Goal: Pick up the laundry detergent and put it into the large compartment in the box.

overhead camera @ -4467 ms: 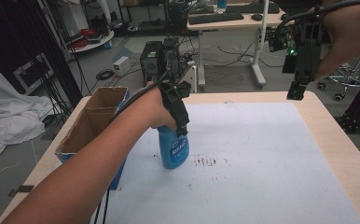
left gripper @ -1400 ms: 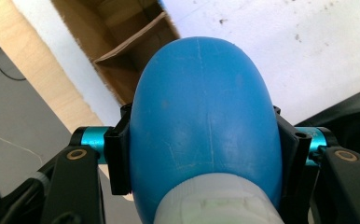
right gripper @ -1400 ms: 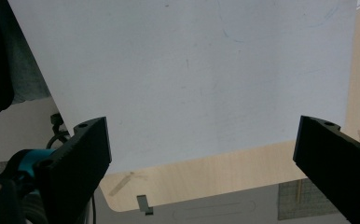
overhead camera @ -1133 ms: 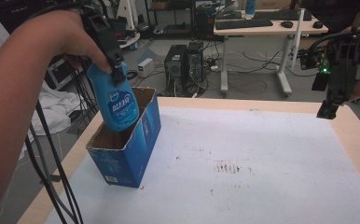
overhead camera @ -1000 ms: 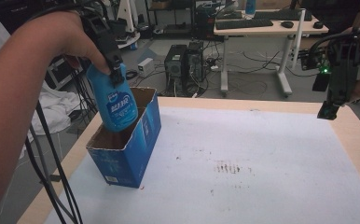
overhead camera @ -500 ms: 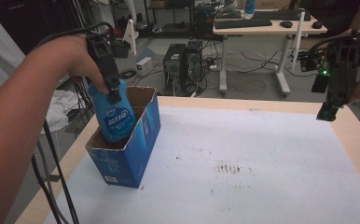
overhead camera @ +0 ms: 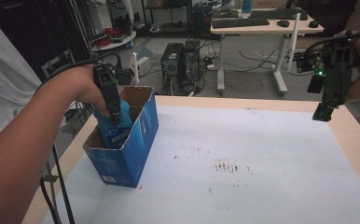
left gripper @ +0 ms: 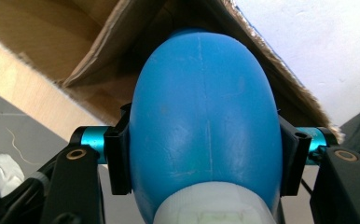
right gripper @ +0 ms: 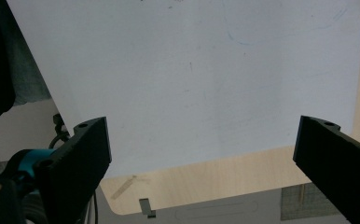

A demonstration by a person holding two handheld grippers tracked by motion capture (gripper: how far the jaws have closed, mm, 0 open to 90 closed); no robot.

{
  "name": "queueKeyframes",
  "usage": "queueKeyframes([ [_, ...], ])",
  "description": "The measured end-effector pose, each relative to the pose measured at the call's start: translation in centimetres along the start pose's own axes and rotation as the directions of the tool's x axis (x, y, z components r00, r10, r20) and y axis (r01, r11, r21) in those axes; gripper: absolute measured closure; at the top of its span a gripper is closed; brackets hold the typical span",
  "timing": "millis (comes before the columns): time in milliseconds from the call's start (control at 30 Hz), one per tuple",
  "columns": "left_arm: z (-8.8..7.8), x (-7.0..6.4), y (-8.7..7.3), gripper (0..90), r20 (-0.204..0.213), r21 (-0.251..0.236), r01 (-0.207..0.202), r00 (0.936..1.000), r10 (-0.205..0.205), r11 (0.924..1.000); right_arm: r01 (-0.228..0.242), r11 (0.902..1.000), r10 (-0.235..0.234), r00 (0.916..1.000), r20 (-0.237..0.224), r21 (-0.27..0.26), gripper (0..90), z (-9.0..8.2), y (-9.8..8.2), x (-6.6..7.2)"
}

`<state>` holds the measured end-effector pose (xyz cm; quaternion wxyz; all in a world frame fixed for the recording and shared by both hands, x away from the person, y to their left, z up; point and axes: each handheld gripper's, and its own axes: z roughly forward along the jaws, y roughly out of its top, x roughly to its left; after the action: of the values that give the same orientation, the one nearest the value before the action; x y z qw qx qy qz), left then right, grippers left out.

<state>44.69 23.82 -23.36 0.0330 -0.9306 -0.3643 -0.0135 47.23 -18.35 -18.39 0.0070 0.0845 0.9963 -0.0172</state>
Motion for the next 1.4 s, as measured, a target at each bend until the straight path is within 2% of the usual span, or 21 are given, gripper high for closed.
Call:
queueKeyframes([
  [67, 0.7, -0.1, 0.1, 37.7, -0.006, 0.010, -0.039, 0.9992, 0.039, 0.9992, 0.004, 1.0000, -0.004, 1.0000, 0.000, 0.002, 3.2, 0.0, 0.0, 0.0],
  [200, 2.1, -0.2, 0.4, 37.7, 0.000, 0.004, -0.047, 0.9989, 0.047, 0.9989, 0.013, 0.9999, -0.013, 0.9999, 0.000, 0.003, 3.1, 0.1, 0.0, 0.0],
  [233, 2.4, -0.1, 0.5, 37.7, -0.001, 0.009, -0.067, 0.9977, 0.067, 0.9977, 0.012, 0.9999, -0.012, 0.9999, 0.001, 0.003, 3.1, 0.1, 0.0, 0.0],
  [300, 3.0, -0.2, 0.5, 37.7, -0.001, 0.005, -0.065, 0.9979, 0.065, 0.9979, 0.008, 1.0000, -0.008, 1.0000, -0.002, 0.005, 3.1, 0.2, 0.0, 0.0],
  [400, 3.7, 0.0, 0.5, 37.7, -0.006, 0.011, -0.089, 0.9960, 0.090, 0.9959, 0.007, 1.0000, -0.007, 1.0000, -0.002, 0.005, 3.1, 0.3, 0.0, -0.1],
  [433, 3.9, -0.1, 0.5, 37.7, -0.007, -0.001, -0.093, 0.9957, 0.093, 0.9957, 0.003, 1.0000, -0.003, 1.0000, -0.004, 0.006, 3.1, 0.4, 0.0, 0.0],
  [633, 4.9, -0.2, 0.5, 37.7, -0.017, -0.013, -0.142, 0.9897, 0.142, 0.9898, 0.006, 1.0000, -0.006, 1.0000, -0.003, 0.006, 3.1, 0.4, 0.0, 0.0],
  [1200, 5.3, -0.1, 0.8, 37.0, -0.027, -0.005, -0.164, 0.9861, 0.164, 0.9864, 0.004, 1.0000, -0.004, 1.0000, 0.002, -0.003, 3.1, 0.6, -0.3, -0.2],
  [1367, 5.3, -0.1, 0.8, 36.0, -0.034, -0.001, -0.179, 0.9832, 0.179, 0.9838, -0.004, 1.0000, 0.004, 1.0000, 0.000, 0.001, 3.1, 0.6, -0.4, -0.1],
  [1400, 5.3, -0.2, 0.8, 35.9, -0.041, 0.001, -0.193, 0.9803, 0.193, 0.9811, 0.002, 1.0000, -0.002, 1.0000, 0.001, -0.002, 3.1, 0.7, -0.4, -0.1],
])
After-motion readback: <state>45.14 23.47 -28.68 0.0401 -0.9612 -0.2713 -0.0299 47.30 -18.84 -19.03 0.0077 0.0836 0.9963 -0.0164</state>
